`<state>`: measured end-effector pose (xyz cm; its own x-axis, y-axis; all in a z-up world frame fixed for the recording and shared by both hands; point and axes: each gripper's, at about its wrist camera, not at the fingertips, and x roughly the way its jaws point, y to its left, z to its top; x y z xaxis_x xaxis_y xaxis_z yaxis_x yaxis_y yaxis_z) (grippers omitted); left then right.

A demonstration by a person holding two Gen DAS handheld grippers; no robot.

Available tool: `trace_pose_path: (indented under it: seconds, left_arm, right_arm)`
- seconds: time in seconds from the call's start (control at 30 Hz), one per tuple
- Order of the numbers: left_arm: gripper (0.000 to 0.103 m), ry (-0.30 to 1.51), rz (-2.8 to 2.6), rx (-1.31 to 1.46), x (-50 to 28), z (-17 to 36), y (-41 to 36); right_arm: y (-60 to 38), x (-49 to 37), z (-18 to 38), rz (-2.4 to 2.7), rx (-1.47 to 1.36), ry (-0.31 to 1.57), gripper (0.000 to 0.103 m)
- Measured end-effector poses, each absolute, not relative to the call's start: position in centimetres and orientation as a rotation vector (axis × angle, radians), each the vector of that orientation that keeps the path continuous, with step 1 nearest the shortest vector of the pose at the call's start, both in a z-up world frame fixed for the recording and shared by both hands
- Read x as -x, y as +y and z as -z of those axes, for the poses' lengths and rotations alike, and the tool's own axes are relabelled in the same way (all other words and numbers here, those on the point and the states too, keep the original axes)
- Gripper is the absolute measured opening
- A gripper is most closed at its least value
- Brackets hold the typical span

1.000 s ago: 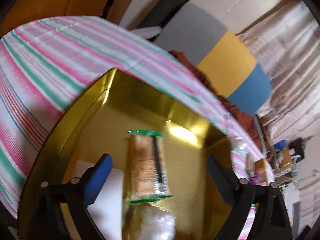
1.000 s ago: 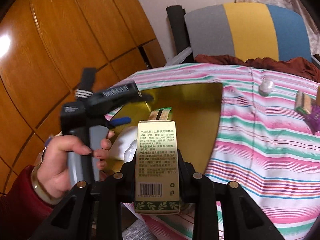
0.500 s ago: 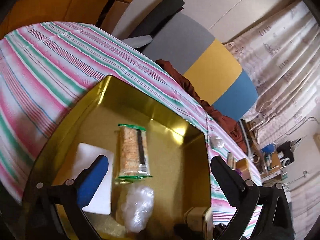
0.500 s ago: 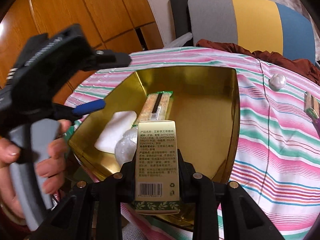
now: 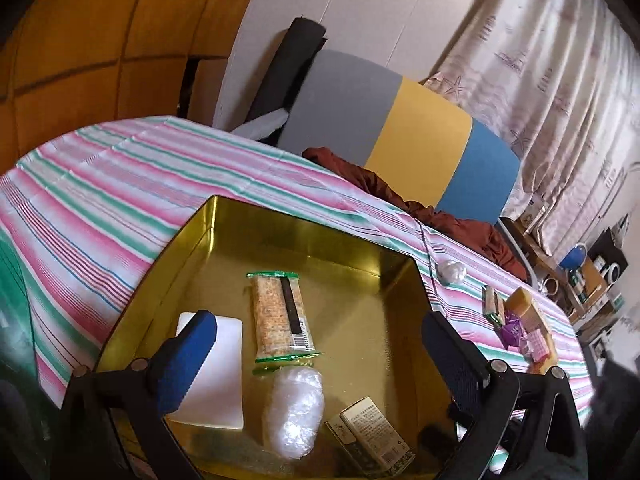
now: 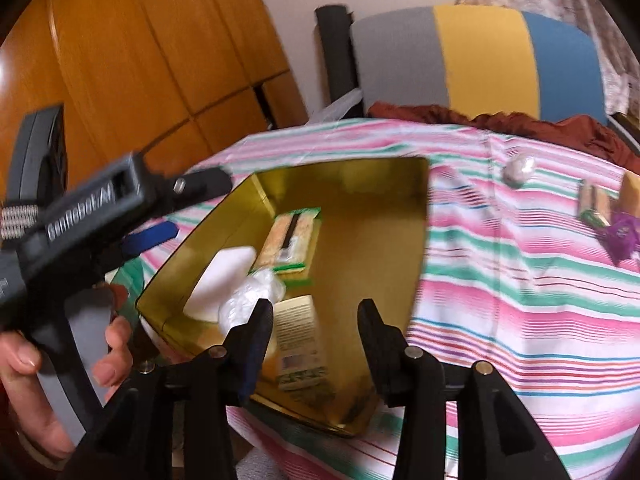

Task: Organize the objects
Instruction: 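Place the cracker packet in the tray with the left tool while the right tool drops the box in, then move the right tool to the yellow knitted bundle and grasp it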

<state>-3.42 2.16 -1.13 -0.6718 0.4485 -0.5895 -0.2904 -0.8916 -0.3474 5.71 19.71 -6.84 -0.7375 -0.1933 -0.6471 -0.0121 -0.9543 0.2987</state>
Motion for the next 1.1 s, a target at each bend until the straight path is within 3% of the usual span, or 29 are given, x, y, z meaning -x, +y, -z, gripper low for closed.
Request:
trace_pose_path:
  seconds: [0.3,0.5,0.97,1.1]
  left_arm:
    - [0.103,0.054,-2.622,0.681,-2.0,-0.9,7.1]
    - [0.103,0.161,-2.514,0.700,-5.1,0.7,11.1]
    - [0.103,0.440,-2.204,0.789,-13.0,4.5,23.0]
    - [0.103,0.463,-2.125,0.841,-13.7,5.6,25.0]
  right_arm:
    - [25.7,-9.4,4.6,3.007,-0.976,-0.541,0.045]
    - [30.7,-12.3,5.0,3.133,-1.012,-0.567,0.045]
    - [45.0,-20.6,9.8,3.409,-1.271,-0.835,0.045]
    - [50.0,-22.9,9.5,3.525,-1.201,-1.039,0.065]
